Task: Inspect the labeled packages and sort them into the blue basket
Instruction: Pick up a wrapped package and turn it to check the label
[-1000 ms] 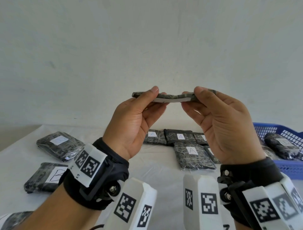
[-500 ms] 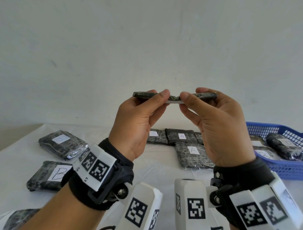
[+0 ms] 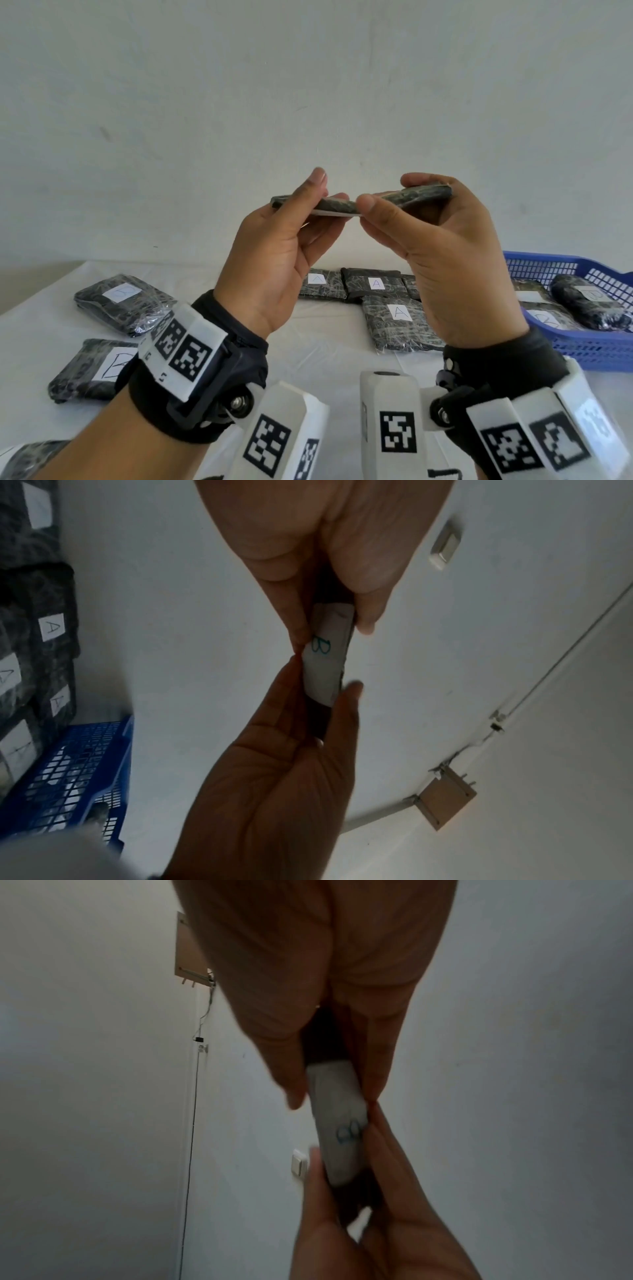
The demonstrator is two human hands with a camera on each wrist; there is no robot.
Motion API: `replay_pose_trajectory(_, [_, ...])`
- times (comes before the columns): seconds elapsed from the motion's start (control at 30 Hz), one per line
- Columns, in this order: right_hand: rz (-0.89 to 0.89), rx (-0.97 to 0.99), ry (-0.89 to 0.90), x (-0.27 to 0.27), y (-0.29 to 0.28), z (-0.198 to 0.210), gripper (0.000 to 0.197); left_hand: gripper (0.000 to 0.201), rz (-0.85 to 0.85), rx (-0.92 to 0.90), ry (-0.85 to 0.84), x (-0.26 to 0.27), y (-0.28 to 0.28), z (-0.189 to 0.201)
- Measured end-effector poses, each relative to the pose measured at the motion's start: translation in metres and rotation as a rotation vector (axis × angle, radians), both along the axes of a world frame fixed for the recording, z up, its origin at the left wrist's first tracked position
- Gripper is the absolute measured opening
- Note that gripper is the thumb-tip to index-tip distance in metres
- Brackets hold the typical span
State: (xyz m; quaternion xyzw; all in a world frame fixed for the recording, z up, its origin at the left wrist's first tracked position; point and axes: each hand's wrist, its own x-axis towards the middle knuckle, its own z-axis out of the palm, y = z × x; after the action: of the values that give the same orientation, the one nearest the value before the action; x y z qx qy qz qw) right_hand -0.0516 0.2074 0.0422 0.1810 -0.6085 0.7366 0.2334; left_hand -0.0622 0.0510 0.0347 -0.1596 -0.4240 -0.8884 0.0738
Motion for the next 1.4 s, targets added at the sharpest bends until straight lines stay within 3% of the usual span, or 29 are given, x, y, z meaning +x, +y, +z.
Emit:
replay_pose_trajectory(0.13, [0.158, 0.045, 0.070, 0.002, 0.009, 0.004, 0.031, 0.033, -0.071, 0.062, -0.163, -0.005, -0.007, -0.001])
replay_pose_trajectory(0.23, [0.018, 0.178, 0.172, 0.000, 0.016, 0.004, 0.017, 0.045, 0.058, -0.232, -0.192, -0.007, -0.009, -0.005])
replay_pose_trajectory(0.3, [-0.077, 0.289, 0.220, -0.005, 0.019, 0.001, 0.019, 0.055, 0.139, -0.359, -0.095, -0.006, -0.009, -0.007])
replay_pose_trajectory(0.53, [-0.090, 0.431, 0.200, -0.009, 0.022, -0.003, 0.019, 0.029, 0.061, -0.443, 0.172, -0.003, -0.002, -0.006])
replay_pose_trajectory(0.63, [-0.070, 0.431, 0.214, -0.006, 0.021, -0.003, 0.019, 0.020, 0.080, -0.426, 0.209, -0.003, -0.001, -0.008])
replay_pose_trajectory(0.73, [-0.023, 0.385, 0.220, -0.001, 0.017, -0.002, 0.009, 0.025, 0.094, -0.406, 0.233, -0.001, 0.002, -0.008])
replay_pose_trajectory(0.83, [-0.034, 0.352, 0.220, 0.000, 0.014, -0.001, 0.022, 0.027, 0.089, -0.382, 0.248, 0.001, 0.005, -0.008])
replay_pose_trajectory(1.4, [-0.075, 0.301, 0.202, -0.004, 0.004, -0.007, 0.020, 0.029, 0.234, -0.412, 0.290, 0.001, 0.008, -0.011])
